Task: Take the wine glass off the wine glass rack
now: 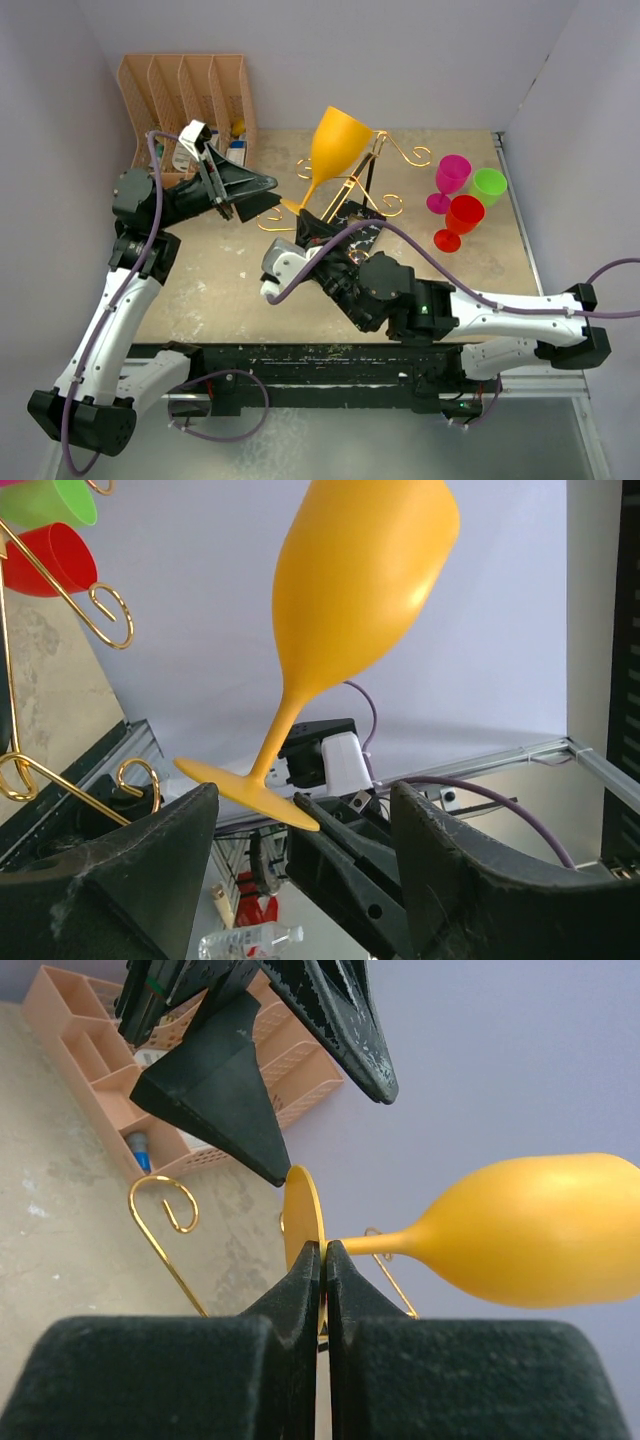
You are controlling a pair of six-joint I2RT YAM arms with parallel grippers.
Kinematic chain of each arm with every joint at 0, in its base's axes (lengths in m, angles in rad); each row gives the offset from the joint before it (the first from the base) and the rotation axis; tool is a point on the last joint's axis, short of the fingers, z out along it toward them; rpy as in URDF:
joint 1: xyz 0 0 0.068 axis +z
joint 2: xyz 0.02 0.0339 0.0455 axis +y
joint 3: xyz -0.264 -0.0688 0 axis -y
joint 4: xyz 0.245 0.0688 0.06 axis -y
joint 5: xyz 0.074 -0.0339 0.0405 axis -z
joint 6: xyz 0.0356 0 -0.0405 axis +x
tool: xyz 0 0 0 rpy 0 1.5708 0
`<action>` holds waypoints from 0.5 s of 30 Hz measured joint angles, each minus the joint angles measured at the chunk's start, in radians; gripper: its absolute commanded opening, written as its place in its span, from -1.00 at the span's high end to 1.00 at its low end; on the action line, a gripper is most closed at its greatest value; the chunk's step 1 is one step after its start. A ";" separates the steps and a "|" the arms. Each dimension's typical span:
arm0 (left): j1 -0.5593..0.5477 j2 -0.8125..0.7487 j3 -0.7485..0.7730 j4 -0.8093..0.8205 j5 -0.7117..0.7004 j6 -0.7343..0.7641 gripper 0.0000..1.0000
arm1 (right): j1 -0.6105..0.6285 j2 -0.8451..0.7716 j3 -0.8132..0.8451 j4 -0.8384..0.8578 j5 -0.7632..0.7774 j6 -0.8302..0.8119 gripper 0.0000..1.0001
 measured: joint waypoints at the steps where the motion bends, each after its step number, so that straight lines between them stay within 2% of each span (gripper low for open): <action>1: 0.000 -0.003 -0.005 0.011 0.000 -0.010 -0.44 | 0.004 0.000 -0.010 0.023 0.004 -0.017 1.00; 9: 0.002 -0.020 -0.055 0.067 0.024 -0.082 -0.43 | 0.017 0.012 -0.082 0.203 0.035 -0.156 1.00; 15: -0.002 -0.026 -0.064 0.087 0.049 -0.105 -0.43 | 0.016 0.012 -0.098 0.277 0.056 -0.206 1.00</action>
